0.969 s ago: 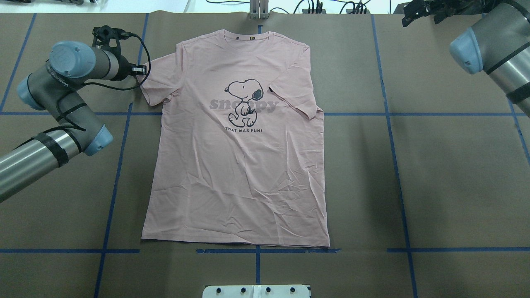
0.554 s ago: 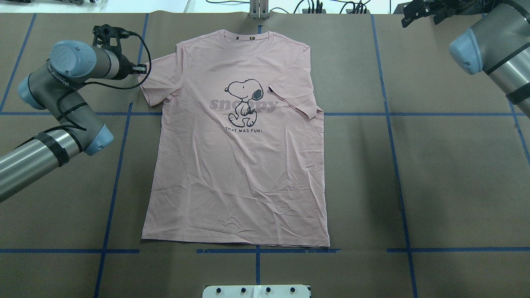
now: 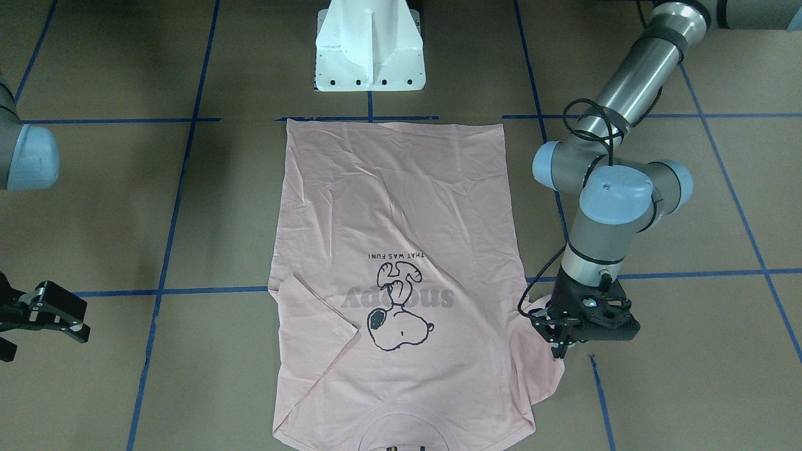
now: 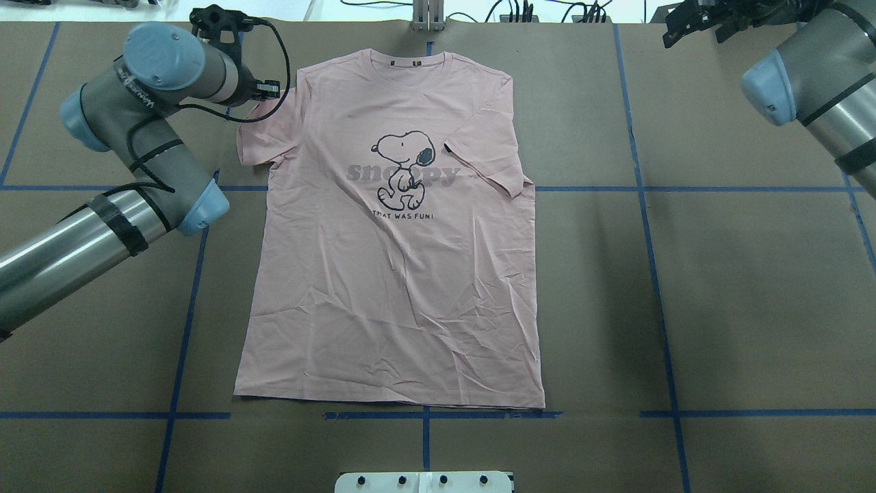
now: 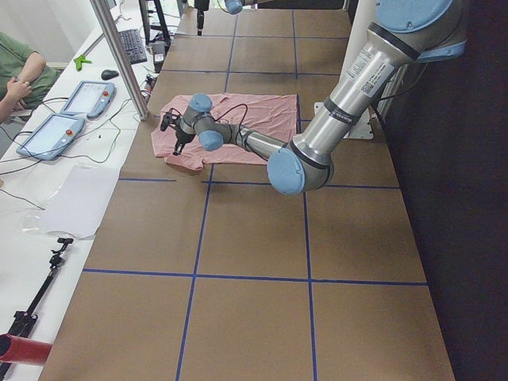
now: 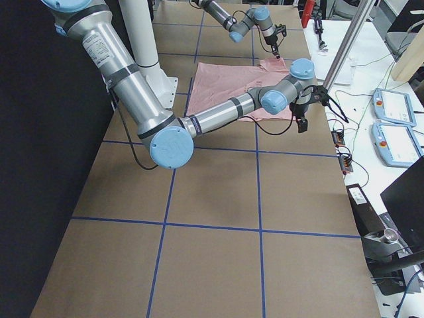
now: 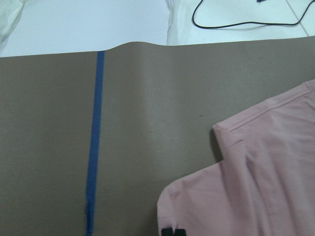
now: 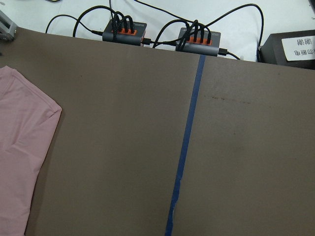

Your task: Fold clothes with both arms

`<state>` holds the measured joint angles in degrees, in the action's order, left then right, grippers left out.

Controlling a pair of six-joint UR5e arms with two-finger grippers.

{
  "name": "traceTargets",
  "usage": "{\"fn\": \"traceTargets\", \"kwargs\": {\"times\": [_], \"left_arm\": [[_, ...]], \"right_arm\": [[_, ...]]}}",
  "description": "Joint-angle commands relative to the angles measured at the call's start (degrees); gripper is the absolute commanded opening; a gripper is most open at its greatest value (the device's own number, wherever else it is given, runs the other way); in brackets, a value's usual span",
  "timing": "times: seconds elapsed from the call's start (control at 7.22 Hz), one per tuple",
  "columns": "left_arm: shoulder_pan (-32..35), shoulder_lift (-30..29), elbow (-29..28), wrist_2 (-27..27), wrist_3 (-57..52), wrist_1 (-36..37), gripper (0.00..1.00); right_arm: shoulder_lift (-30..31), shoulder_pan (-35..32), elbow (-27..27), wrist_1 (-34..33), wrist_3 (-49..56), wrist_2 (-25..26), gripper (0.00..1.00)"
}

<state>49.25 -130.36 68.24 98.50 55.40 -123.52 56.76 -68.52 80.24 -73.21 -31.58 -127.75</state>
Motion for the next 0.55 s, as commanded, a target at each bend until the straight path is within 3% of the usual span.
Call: {"fn": "traceTargets", "kwargs": {"times": [0.0,0.42], "left_arm": [[-4.6,-6.2,1.7,-1.2,7.8,10.9,0.0],[-6.1,-11.5,-5.2,-3.2,10.4,11.9,0.0]], "right_arm": [[0.0,0.1,0.0,0.0,-0.1,0.1,1.0],[0.2,0.8,0.8,0.1,-0.8,0.1,1.0]]}}
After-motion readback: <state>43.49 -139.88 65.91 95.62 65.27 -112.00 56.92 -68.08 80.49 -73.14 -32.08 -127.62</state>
